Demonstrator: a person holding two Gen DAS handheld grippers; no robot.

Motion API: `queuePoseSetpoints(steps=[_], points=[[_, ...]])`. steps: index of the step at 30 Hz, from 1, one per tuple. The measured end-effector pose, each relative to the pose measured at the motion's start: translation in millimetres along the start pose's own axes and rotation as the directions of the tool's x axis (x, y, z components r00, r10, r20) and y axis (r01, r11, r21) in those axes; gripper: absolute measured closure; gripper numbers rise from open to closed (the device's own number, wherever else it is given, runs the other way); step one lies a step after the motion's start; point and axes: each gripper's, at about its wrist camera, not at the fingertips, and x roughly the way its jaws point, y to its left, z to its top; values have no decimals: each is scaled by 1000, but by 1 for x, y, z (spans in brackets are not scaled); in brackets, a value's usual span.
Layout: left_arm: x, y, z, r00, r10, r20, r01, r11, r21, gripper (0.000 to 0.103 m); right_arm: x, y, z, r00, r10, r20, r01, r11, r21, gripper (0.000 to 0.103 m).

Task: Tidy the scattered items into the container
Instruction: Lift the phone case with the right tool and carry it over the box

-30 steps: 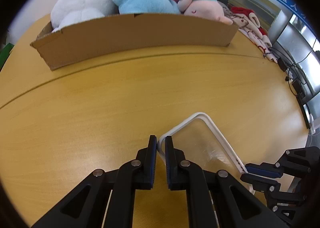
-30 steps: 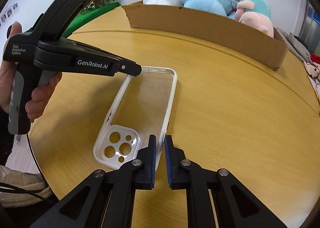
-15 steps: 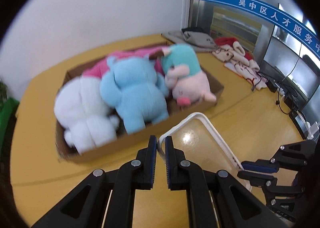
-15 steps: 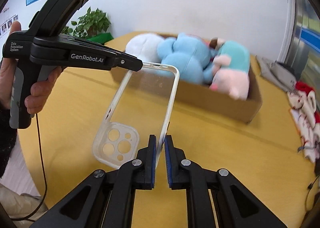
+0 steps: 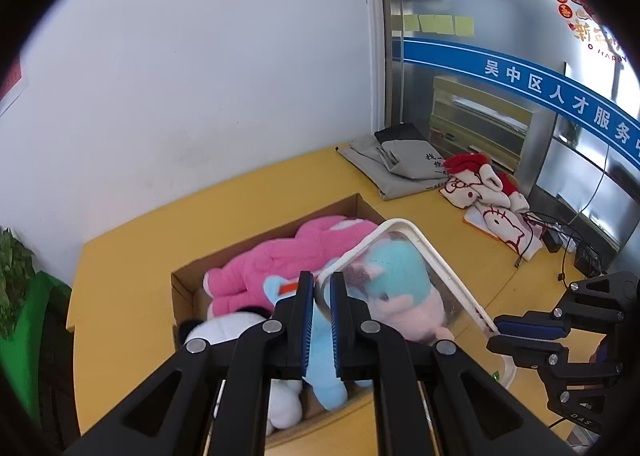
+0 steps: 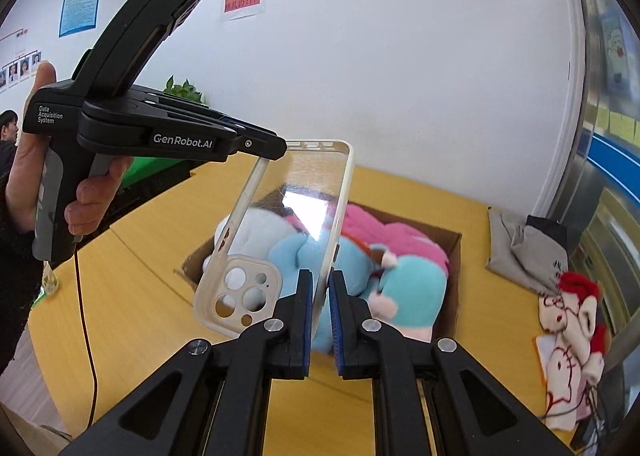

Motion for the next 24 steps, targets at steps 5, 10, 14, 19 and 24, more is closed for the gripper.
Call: queuePoseSetpoints(steps=[5,10,14,19,24], points=[[19,22,31,1000,5,10,-5,1000,-13,96,15,-12,33,1000,1,4,-1,1000,-1,93],[49,48,53,1000,13,-7,-14,999,-44,96,42,-26,67,1000,-1,-5,1,1000,-13,93],[77,66,66,999,23,-30,-25,998,-55,97,67,-40,88,1000,-3,-18,3,1000,-21,93],[124,88,74,998,15,-69,-21,997,-79,97,112,-61,101,999,12,-51,-12,1000,0,93],[184,107,64,991,-8,-137,-6,994,-106,97,166,-79,92,992,28,-123,-25,999,23,93]])
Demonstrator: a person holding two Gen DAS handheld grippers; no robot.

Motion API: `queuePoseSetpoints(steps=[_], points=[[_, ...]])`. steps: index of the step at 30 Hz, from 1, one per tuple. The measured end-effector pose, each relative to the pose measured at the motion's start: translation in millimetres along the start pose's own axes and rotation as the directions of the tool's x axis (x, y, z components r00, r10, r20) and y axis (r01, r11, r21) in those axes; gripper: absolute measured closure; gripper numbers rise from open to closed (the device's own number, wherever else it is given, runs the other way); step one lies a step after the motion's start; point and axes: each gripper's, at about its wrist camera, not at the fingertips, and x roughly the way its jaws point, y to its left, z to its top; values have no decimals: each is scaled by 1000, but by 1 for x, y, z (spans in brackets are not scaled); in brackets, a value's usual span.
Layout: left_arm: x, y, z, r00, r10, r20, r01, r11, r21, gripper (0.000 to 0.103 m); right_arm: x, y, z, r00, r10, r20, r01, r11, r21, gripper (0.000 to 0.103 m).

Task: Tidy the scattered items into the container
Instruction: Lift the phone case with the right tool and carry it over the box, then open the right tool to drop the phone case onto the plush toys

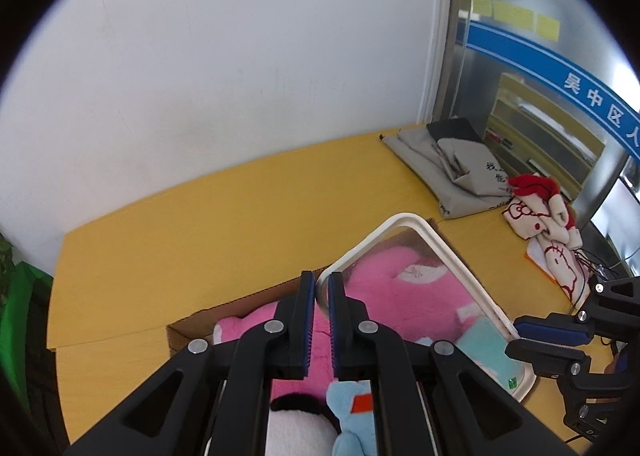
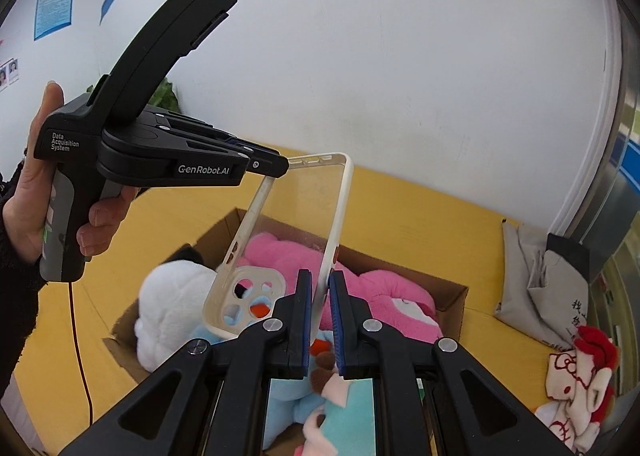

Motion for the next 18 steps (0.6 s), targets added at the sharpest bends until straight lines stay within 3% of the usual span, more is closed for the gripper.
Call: queuePoseSetpoints(steps=[8,16,18], points=[[86,8,-17,991,-31,-133,27,999,-33,97,84,-33,-31,990,33,-138,-27,998,49,93],[121,2,-28,976,-68,-206,58,997,-52,97,115,-36,-57,970,49,-238,-40,998,43,96],[120,0,-29,979,-61,-195,52,997,-52,96,117,-34,-61,968,45,-248,-36,999,39,96]])
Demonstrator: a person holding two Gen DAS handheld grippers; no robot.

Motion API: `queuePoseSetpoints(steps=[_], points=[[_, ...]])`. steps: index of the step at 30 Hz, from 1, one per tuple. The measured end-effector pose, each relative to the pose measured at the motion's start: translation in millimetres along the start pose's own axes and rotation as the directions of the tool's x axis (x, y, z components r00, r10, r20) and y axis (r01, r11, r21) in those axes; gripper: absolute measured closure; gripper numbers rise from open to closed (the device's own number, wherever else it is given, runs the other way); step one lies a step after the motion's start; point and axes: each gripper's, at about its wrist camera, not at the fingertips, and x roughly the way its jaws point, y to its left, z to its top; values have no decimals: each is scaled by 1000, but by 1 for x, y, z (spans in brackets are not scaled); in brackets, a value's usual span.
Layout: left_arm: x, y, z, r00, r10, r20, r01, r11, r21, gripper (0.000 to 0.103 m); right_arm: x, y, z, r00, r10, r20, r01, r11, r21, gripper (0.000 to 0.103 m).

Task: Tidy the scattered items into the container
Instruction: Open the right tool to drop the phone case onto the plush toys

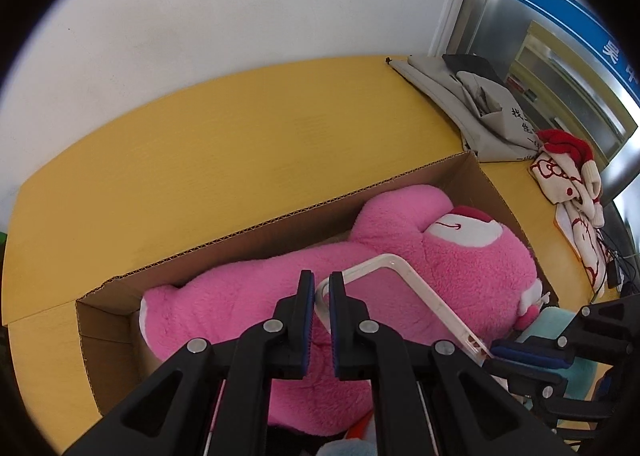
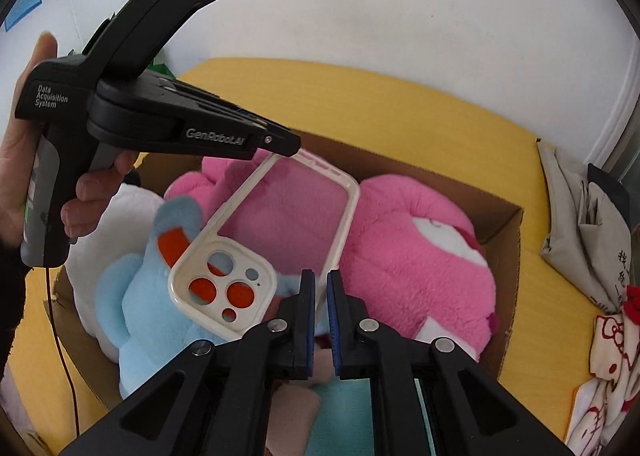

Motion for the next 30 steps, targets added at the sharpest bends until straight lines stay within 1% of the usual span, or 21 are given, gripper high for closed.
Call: queuePoseSetpoints(steps=[2,4,5,6,7,8,9,10,11,12,13,14,15,17,18,20,22,26,30], points=[[-4,2,-1,1000,-14,14,14,1000,-15,96,-1,-1,-2,1000,-5,-3,5,1000,3,96],[-11,4,-1,999,-27,25,28,999,-30,93,-3,-2,-3,1000,0,-4,0,1000,9,95],[-16,5,-2,999,-23,36,24,999,-32,88,-5,-3,-4,1000,-2,-1,2,1000,14,95],[-24,5,-3,999,-14,53,16,999,-31,81,-9,-4,-5,1000,-7,6,7,1000,20,95],[-32,6,-5,997,-3,73,5,999,-31,77,-14,-5,-6,1000,-9,18,8,1000,27,92],[-43,6,-8,995,9,96,-6,999,-32,71,-19,-6,-7,999,-7,33,6,999,36,81],[-55,6,-12,992,22,123,-18,999,-32,67,-27,-6,-8,999,-8,49,6,999,46,54],[-67,4,-16,988,32,149,-27,999,-32,64,-35,-5,-10,997,-18,69,14,998,58,37],[-81,2,-22,983,39,180,-34,999,-32,58,-46,-3,-13,994,-43,96,36,997,67,10],[-96,0,-29,975,54,215,-47,998,-33,48,-58,1,-16,989,-73,127,64,995,75,2],[-113,-4,-37,964,78,255,-70,997,-40,43,-69,5,-20,984,-90,152,79,994,75,2],[-130,-9,-47,947,108,301,-98,994,-49,33,-80,11,-25,980,-95,173,84,994,71,2],[-145,-14,-57,931,137,339,-124,991,-57,25,-90,17,-30,978,-89,190,78,995,67,2],[-175,-27,-82,892,189,411,-172,982,-79,24,-107,28,-39,972,-86,219,73,995,66,0],[-188,-32,-94,879,195,436,-175,981,-87,24,-116,35,-45,968,-92,235,79,995,64,0],[-209,-40,-118,860,193,472,-160,981,-111,24,-133,50,-57,959,-104,264,91,994,63,0],[-225,-49,-143,852,187,489,-142,982,-128,24,-148,62,-71,951,-113,288,96,993,71,0],[-244,-74,-190,852,162,498,-119,986,-116,24,-172,84,-102,935,-143,325,122,989,84,0],[-255,-103,-228,840,179,512,-154,984,-91,24,-195,102,-134,922,-141,362,109,988,107,0]])
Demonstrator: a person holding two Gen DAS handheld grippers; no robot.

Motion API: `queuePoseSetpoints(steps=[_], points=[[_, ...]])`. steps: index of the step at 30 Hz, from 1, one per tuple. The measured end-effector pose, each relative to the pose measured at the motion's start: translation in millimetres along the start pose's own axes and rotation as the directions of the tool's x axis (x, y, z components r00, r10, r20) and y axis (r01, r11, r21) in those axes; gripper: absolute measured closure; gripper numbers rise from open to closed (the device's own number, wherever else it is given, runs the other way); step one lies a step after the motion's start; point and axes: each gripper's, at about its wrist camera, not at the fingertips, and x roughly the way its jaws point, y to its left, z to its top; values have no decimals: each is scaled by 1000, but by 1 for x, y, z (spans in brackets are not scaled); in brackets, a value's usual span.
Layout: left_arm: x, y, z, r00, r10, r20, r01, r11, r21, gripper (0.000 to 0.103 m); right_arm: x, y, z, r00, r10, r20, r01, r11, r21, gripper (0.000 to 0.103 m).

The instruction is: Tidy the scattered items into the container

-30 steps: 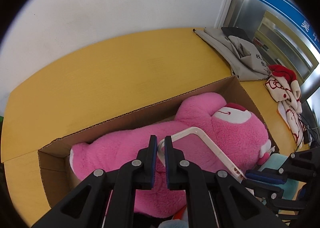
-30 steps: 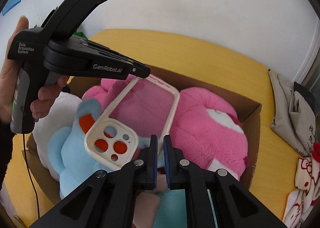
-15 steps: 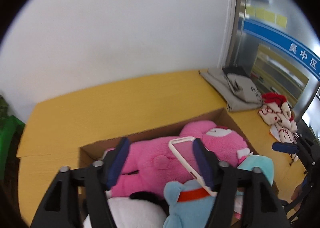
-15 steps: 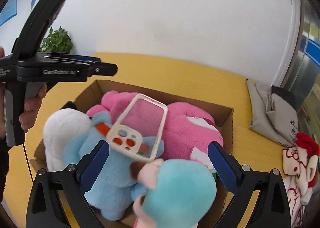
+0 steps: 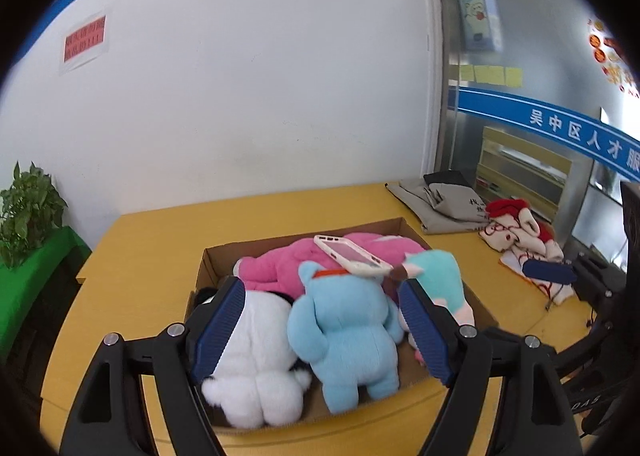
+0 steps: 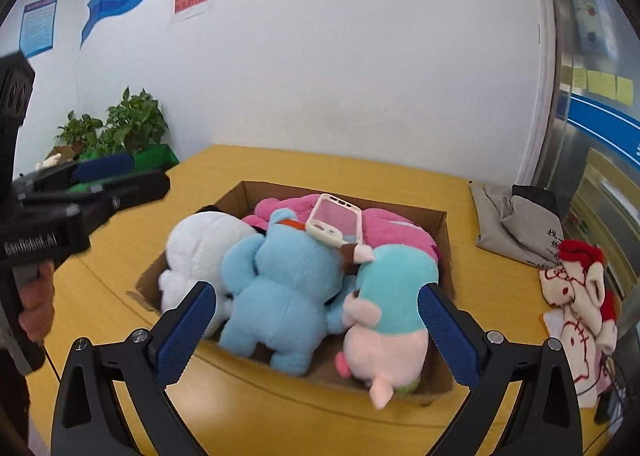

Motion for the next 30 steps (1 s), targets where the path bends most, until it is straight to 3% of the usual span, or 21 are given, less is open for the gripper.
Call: queuePoseSetpoints(steps=[4,9,18,30], points=[[-25,-9,-19,999,-49,-12,48,997,-64,24,-27,8,-21,999,-47,8,47,999,15,0],[-48,-15,-39,999,-42,1,42,993,-106,23,-42,7,-38,993,-115,6,114,992,46,0],[-54,-17,-61,1000,-4,-31,0,991,-133,23,-50,18,-50,994,-108,-18,109,993,45,0],[-52,-18,-67,999,-4,-39,-2,990,-139,24,-50,25,-56,992,-125,-30,126,991,41,0]])
